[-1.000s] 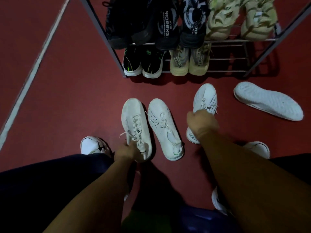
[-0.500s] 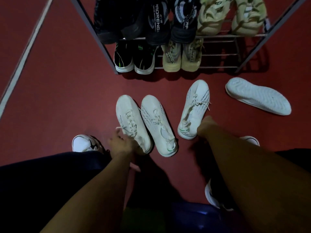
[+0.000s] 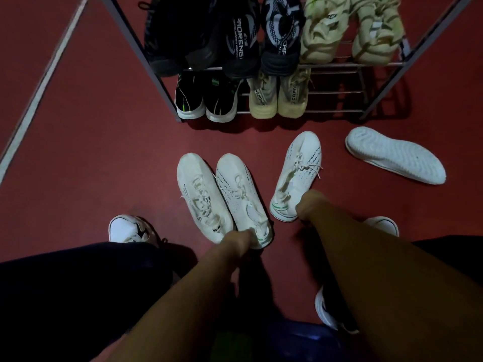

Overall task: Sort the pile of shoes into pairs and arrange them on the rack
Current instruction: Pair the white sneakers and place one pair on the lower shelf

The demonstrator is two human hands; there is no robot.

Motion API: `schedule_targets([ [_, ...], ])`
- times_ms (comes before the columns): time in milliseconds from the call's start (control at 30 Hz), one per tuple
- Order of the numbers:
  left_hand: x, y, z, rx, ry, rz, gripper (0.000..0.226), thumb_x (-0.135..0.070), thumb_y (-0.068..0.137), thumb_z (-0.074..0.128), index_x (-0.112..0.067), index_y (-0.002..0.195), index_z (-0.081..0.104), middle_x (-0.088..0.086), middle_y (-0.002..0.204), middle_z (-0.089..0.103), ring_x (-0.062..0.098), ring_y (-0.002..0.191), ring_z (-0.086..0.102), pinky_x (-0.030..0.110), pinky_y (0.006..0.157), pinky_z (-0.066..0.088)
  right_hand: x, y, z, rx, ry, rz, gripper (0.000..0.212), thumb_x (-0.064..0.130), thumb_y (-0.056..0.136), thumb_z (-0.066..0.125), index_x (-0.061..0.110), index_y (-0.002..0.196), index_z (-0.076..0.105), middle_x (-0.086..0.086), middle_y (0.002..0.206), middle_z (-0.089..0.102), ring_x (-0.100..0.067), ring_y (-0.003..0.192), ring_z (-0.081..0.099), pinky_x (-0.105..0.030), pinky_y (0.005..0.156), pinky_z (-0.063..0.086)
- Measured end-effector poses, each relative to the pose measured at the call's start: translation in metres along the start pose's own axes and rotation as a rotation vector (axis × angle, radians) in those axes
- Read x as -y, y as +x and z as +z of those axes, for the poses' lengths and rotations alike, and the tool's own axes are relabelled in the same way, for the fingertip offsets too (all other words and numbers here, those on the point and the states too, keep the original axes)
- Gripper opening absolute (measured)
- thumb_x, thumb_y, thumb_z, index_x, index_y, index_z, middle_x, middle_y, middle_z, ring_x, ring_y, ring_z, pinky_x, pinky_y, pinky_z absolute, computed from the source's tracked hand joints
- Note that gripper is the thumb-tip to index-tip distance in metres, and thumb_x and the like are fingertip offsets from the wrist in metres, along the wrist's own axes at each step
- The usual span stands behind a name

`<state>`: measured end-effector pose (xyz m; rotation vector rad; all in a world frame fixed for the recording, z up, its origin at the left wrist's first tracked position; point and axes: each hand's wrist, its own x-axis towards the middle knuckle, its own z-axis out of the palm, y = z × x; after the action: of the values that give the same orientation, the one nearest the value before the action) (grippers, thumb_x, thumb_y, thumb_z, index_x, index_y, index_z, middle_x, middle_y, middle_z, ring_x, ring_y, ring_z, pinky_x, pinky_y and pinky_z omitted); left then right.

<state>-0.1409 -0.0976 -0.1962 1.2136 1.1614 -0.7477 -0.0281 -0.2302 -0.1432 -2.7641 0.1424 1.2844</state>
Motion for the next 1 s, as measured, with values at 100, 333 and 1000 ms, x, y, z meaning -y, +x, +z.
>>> schedule_targets([
  [100, -0.006, 0.003, 0.019, -0.016, -0.214, -0.051, 0.048, -0.026, 0.086, 0.06, 0.0, 0.126, 0.053, 0.019, 0.121, 0.063, 0.038, 0.109, 0.062, 0.037, 0.077, 0.054, -0.001, 0.005, 0.0, -0.047, 0.004, -0.019, 0.044, 0.018, 0.102, 0.031, 0.006, 0.145, 0.039, -0.013, 0.151, 0.04, -0.029, 0.139, 0.038, -0.039, 0.111, 0.033],
  [333, -0.016, -0.011, 0.023, -0.036, -0.212, -0.015, 0.062, -0.02, 0.066, 0.068, 0.0, 0.123, 0.055, 0.015, 0.084, 0.064, 0.027, 0.059, 0.062, 0.027, 0.047, 0.05, -0.015, 0.035, 0.008, -0.07, 0.545, 0.128, 0.052, 0.011, 0.087, 0.059, 0.0, 0.135, 0.045, -0.023, 0.136, 0.051, -0.034, 0.124, 0.052, -0.035, 0.09, 0.043],
  [1000, -0.093, -0.036, 0.06, 0.075, -0.275, 0.54, 0.042, -0.004, 0.081, 0.058, -0.02, 0.118, 0.066, 0.003, 0.097, 0.075, 0.019, 0.082, 0.071, 0.023, 0.062, 0.055, -0.075, 0.017, -0.201, 0.139, 0.235, 0.047, 0.008, -0.01, 0.079, 0.065, -0.004, 0.08, 0.061, -0.015, 0.08, 0.064, -0.025, 0.069, 0.069, -0.03, 0.041, 0.056],
])
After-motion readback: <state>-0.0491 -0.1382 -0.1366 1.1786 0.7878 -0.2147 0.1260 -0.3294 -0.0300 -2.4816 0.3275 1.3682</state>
